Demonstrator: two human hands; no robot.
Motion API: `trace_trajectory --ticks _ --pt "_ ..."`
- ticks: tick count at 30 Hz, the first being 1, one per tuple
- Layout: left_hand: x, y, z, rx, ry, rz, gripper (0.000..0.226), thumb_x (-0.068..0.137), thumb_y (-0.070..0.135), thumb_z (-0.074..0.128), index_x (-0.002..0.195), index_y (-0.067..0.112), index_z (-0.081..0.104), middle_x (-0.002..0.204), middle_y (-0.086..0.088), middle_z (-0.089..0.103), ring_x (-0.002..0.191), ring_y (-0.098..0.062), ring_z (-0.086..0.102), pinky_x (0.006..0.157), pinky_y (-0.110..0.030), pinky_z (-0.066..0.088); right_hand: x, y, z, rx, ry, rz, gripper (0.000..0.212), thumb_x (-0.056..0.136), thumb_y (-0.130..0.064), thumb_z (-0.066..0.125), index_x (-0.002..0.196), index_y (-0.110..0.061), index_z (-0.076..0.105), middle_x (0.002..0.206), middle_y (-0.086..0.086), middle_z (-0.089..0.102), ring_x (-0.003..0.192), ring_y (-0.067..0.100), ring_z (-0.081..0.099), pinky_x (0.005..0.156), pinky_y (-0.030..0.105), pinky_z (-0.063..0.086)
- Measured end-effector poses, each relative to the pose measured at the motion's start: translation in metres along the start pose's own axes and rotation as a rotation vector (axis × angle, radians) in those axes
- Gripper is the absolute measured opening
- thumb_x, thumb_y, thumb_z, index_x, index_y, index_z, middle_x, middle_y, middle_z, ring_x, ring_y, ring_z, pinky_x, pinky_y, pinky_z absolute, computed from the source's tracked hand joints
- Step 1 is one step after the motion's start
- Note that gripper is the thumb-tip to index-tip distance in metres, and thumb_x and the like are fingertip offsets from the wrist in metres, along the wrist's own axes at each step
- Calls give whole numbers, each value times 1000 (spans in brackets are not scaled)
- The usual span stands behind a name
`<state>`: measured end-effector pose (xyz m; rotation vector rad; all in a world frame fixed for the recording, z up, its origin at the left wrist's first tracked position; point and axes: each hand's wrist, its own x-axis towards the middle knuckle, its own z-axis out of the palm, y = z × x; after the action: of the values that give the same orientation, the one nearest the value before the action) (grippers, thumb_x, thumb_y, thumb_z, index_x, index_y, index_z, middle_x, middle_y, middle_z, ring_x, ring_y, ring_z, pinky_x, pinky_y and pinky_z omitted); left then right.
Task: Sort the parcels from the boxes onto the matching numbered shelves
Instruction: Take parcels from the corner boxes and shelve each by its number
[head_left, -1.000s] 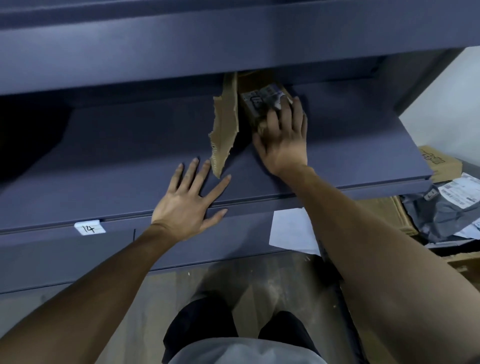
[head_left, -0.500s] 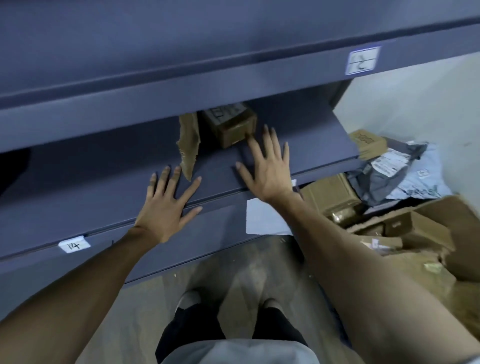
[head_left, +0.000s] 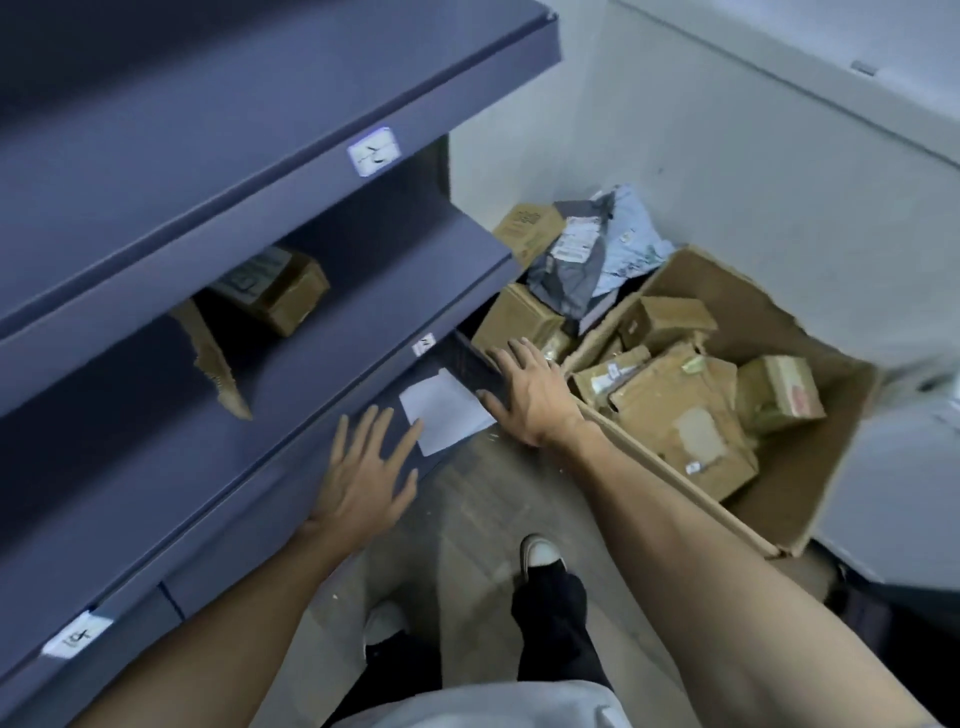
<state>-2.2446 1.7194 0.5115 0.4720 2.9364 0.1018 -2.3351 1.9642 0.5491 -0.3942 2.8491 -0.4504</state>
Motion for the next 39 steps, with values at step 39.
trace_trajectory --ticks 39 --pt "354 310 136 26 -337 452 74 95 47 54 158 29 19 152 -22 35 139 -40 38 108 -53 38 -135 446 110 468 -138 940 50 100 -35 53 142 -11 42 144 13 45 134 32 42 105 40 40"
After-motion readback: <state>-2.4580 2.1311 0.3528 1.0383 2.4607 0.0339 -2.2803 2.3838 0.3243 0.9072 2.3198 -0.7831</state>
